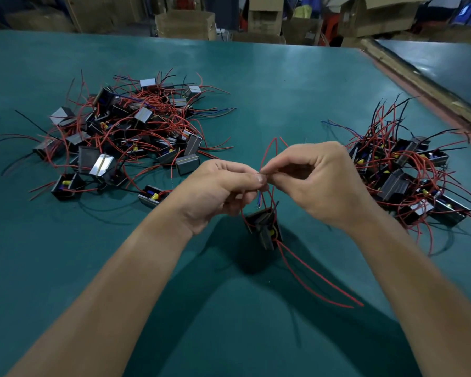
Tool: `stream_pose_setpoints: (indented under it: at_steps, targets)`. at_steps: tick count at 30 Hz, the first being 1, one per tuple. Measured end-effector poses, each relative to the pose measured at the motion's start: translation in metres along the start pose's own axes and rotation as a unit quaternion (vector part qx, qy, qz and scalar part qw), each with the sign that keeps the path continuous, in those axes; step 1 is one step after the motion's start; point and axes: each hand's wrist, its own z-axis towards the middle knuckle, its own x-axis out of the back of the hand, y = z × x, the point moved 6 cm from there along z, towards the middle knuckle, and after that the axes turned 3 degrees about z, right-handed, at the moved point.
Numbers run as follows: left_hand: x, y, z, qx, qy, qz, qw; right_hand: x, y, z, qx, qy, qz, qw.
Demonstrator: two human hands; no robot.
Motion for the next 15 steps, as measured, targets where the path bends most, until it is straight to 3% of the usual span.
stream_pose_setpoints:
  at_steps: [6, 10, 15]
  targets:
    - [-0.002, 0.016, -0.004, -0.158, 0.057, 0.119, 0.979, -0.005, 0.023, -0.004, -0.234, -0.037, 0.177, 0.955]
    - [-0.007, 0.019, -0.007, -0.200, 0.045, 0.164, 0.965, -0.005, 0.018, -0.005, -0.234, -0.074, 0.204, 0.948]
    - [-0.006, 0.017, -0.005, -0.197, 0.050, 0.173, 0.964, -0.002, 0.015, -0.003, -0.183, -0.099, 0.209, 0.956]
